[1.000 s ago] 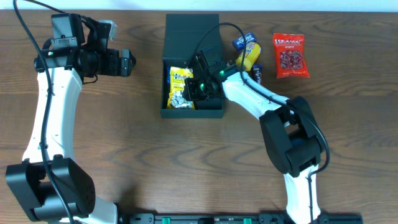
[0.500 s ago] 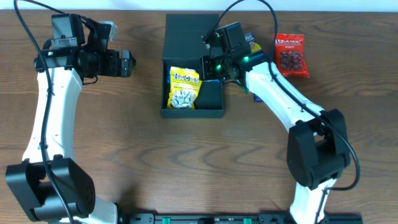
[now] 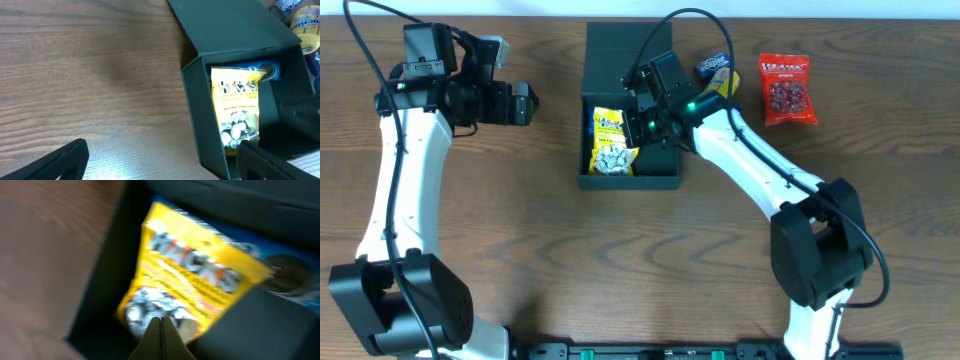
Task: Pack container
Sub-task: 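Press the yellow bag down inside the box with the right gripper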
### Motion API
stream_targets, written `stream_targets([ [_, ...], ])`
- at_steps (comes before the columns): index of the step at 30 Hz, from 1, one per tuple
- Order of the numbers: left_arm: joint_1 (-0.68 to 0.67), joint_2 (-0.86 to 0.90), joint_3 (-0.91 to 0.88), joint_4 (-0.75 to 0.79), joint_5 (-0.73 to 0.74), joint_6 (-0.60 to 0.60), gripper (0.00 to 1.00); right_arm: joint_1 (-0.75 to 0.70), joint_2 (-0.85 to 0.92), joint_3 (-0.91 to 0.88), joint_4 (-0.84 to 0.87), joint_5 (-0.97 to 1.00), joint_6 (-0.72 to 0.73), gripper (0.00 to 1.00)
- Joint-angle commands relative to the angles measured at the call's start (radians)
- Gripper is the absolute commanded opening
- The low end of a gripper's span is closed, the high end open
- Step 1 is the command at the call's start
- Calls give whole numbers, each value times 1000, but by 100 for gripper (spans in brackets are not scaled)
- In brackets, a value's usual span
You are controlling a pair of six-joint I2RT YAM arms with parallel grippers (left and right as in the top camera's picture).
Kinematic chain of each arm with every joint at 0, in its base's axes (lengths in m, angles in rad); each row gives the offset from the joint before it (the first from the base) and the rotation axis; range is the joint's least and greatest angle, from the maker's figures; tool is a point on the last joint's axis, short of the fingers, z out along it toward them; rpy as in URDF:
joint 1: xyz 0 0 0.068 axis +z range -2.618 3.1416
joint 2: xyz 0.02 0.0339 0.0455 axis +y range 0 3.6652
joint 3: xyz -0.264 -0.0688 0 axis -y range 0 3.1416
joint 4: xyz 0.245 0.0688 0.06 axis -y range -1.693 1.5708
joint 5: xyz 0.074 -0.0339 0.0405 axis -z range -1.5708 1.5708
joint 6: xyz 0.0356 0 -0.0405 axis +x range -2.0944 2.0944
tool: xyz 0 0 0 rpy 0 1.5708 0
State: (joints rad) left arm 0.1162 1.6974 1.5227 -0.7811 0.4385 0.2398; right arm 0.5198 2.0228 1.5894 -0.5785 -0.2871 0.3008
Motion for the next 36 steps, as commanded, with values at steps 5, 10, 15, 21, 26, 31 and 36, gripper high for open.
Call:
stream_targets([
  [5, 1, -1, -5, -8, 7, -1, 95, -13, 105, 5, 39, 70, 33, 1],
  [10, 1, -1, -5, -12, 7, -1, 95, -6, 158, 5, 103, 70, 47, 1],
  [15, 1, 0, -5, -13, 7, -1, 96, 8, 207, 5, 129, 58, 47, 1],
  [21, 1, 0, -5, -12, 7, -1, 95, 21, 247, 6, 176, -90, 46, 1],
  [26, 1, 0, -5, -12, 7, -1, 96, 17, 246, 14, 182, -108, 42, 1],
  [31, 1, -1, -5, -12, 7, -1, 95, -9, 231, 39, 181, -156, 42, 1],
  [36, 1, 0, -5, -13, 7, 0, 95, -44, 155, 47, 179, -159, 8, 1],
])
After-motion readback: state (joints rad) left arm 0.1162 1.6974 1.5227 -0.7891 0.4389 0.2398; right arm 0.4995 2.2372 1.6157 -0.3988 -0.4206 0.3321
